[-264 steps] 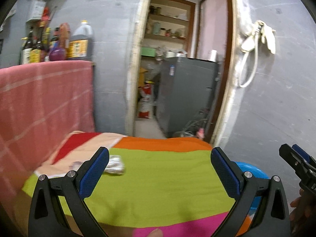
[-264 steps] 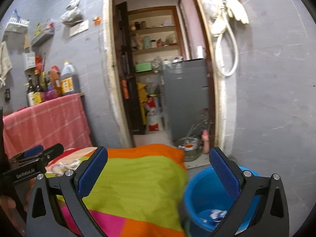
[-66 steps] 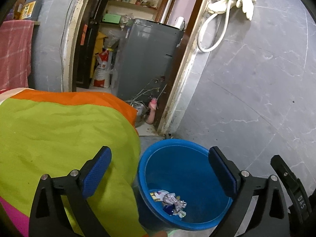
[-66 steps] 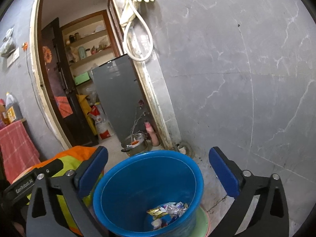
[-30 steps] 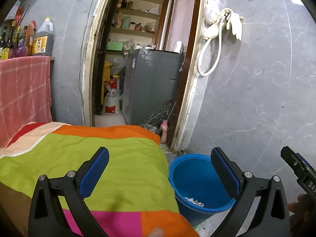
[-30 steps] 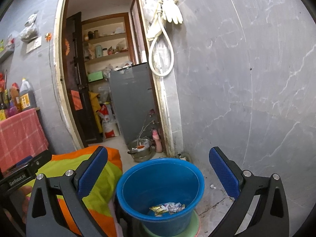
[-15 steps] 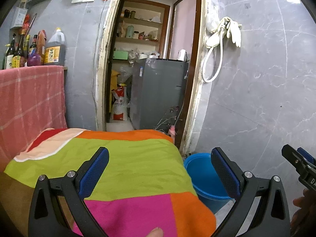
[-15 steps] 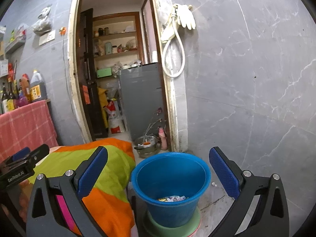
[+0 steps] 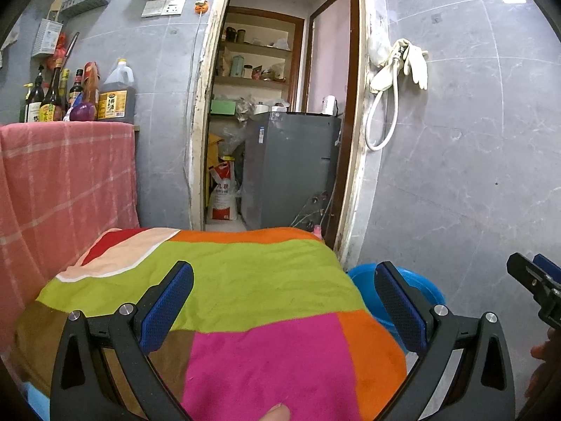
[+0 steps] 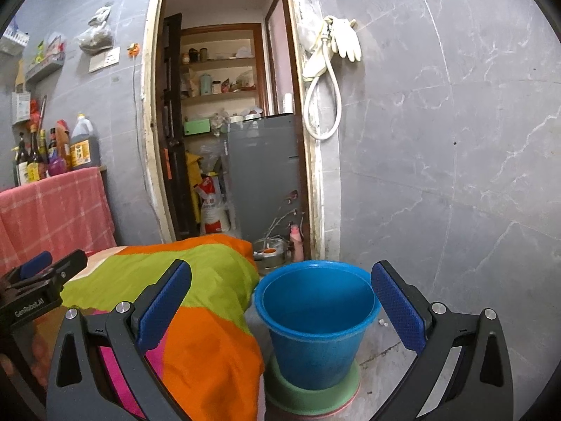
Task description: Collect trash
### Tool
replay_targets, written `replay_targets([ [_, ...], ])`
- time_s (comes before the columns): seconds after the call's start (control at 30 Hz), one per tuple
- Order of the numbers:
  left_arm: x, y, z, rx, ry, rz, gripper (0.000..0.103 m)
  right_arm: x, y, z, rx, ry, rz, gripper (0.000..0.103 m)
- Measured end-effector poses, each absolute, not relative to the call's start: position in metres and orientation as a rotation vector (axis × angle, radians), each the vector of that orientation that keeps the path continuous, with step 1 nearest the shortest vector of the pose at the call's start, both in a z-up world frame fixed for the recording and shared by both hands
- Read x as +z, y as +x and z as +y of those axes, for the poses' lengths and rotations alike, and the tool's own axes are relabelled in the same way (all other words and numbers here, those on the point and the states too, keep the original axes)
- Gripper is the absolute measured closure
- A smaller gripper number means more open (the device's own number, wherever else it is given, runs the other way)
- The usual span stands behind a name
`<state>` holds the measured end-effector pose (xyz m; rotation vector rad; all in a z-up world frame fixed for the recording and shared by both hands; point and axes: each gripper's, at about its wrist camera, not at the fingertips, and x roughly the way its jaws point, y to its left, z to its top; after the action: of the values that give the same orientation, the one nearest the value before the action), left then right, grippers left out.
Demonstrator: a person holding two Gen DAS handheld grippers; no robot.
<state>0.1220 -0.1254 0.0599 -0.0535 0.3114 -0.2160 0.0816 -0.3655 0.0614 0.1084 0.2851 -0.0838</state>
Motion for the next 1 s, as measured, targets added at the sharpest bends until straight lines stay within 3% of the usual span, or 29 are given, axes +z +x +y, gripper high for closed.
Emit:
replay_targets([
  [1.0,0.020,0.056,-0.118,-0.249,-0.033,0.310,0.002,0.020,0.020,-0.337,-0.137,0.041,0.288,0.000],
])
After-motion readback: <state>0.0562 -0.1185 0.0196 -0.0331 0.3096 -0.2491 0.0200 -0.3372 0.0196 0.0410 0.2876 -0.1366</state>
